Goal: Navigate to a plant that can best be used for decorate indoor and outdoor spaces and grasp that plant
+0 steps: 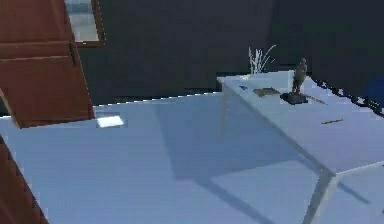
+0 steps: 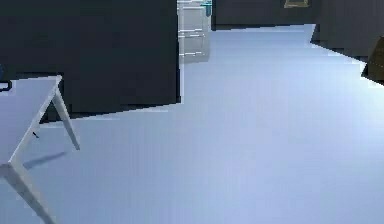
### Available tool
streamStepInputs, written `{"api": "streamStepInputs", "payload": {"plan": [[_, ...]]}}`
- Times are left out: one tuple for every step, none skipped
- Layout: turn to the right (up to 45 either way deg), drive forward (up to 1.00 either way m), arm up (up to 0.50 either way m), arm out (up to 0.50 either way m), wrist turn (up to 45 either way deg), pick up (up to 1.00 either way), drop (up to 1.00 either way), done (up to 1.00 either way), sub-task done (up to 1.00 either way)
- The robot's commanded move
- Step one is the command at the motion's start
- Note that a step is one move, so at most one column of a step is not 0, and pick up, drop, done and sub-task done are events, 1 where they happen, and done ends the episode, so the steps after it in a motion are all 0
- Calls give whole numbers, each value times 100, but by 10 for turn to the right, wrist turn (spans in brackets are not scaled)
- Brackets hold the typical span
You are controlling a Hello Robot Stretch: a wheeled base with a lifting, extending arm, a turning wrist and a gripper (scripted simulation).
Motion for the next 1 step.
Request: {"api": "streamStepInputs", "payload": {"plan": [[0,100,0,0,0,0,0,0,0]]}}
